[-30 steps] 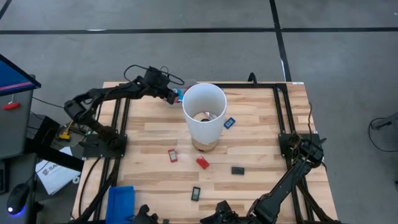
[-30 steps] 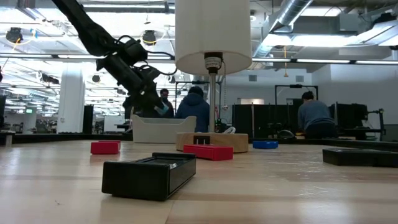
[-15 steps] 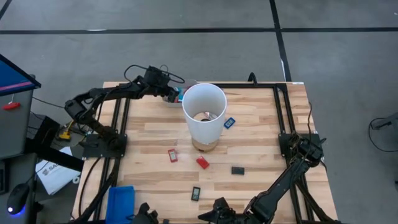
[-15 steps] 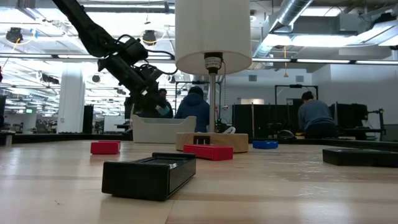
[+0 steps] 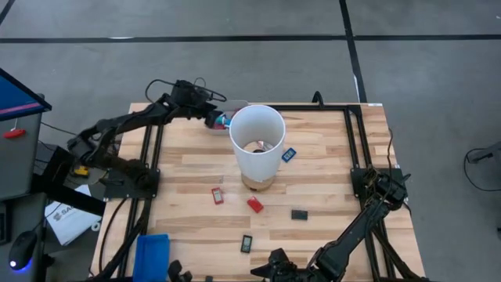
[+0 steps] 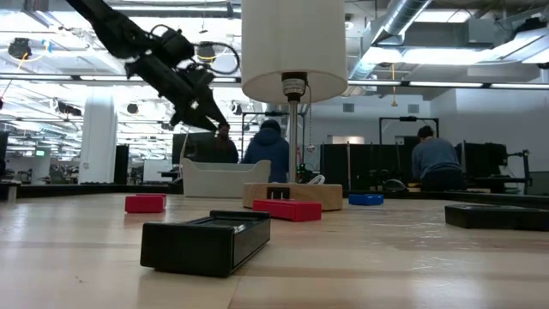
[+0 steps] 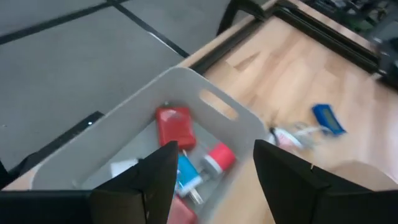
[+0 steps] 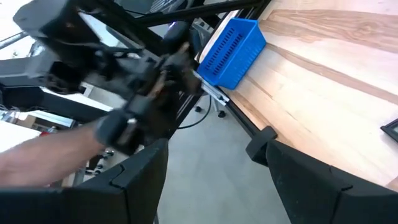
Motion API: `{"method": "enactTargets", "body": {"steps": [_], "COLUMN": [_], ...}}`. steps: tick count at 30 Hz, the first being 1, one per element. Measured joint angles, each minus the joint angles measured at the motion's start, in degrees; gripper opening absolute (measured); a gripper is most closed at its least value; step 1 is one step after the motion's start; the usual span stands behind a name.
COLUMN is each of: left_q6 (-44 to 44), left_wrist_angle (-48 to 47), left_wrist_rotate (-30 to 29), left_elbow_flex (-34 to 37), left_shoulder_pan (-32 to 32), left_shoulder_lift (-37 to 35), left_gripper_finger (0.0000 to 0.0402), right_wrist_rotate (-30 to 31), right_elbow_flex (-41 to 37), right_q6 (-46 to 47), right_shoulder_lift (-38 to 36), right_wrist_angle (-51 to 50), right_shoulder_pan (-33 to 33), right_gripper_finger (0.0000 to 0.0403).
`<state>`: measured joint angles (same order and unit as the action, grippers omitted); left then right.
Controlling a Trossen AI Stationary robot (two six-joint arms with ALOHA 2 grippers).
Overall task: Pick & Place Office items
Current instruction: Put the left red digital timer into the blue bin
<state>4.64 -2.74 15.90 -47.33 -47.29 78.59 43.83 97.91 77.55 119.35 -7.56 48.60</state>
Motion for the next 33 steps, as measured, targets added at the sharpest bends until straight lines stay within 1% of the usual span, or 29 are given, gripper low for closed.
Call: {"method": "enactTargets", "body": {"steps": [2, 5, 8, 10, 12, 14, 16, 18, 20, 23, 25, 29, 33], "left_q6": [-1.63, -7.51, -13.22, -14.88, -15.18, -15.14, -15.12, -15.08, -15.10, -14.99, -14.94, -15.45, -21.95], "left_wrist_angle": [-5.01, -14.43, -22.17, -26.43, -29.54, -30.73, -29.43, -26.45, -23.70, -20.90, -18.89, -16.63, -16.65], "left_wrist_rotate": [2.50, 4.53, 4.98, 4.98, 4.97, 4.99, 5.01, 4.30, 1.16, -5.72, -8.57, -9.38, -9.11], "left_elbow_flex": [0.01, 0.65, 3.61, 6.28, 9.59, 13.18, 16.84, 19.04, 19.82, 19.91, 19.91, 19.92, 18.57], "left_shoulder_pan": [0.24, 2.03, 6.16, 9.90, 14.60, 20.55, 27.44, 34.89, 41.88, 50.36, 54.12, 57.40, 57.86], "left_shoulder_lift": [-2.97, -8.05, -14.13, -18.75, -23.94, -29.28, -34.55, -39.00, -41.35, -40.89, -38.06, -28.03, -16.62], "left_gripper_finger": [0.0204, 0.0197, 0.0189, 0.0186, 0.0184, 0.0186, 0.0191, 0.0199, 0.0209, 0.0228, 0.0242, 0.0266, 0.0282], "right_wrist_rotate": [0.03, 0.51, 1.85, 2.14, 2.40, 3.03, 4.05, 4.75, 4.80, 5.14, 5.14, 5.14, 5.14], "right_elbow_flex": [0.00, 0.00, 0.00, 0.00, 0.00, 0.00, 0.00, 0.00, 0.00, 0.00, 0.00, 0.00, 0.00], "right_q6": [-0.05, -0.49, -1.07, -1.24, -1.28, -1.50, -1.65, -1.67, -1.67, -1.65, -1.65, -1.65, -1.58], "right_shoulder_lift": [0.00, 0.00, 0.00, 0.00, 0.00, 0.00, 0.00, 0.00, 0.00, 0.00, 0.00, 0.00, 0.00], "right_wrist_angle": [-0.17, -0.21, -0.48, -0.90, -1.07, -1.10, -1.26, -1.26, -1.38, -1.67, -1.91, -1.98, -1.94], "right_shoulder_pan": [0.05, 0.21, 0.51, 0.63, 0.92, 1.02, 1.27, 1.33, 1.50, 1.66, 1.66, 1.64, 1.64], "right_gripper_finger": [0.0264, 0.0264, 0.0264, 0.0264, 0.0264, 0.0264, 0.0264, 0.0264, 0.0264, 0.0264, 0.0264, 0.0264, 0.0264]}}
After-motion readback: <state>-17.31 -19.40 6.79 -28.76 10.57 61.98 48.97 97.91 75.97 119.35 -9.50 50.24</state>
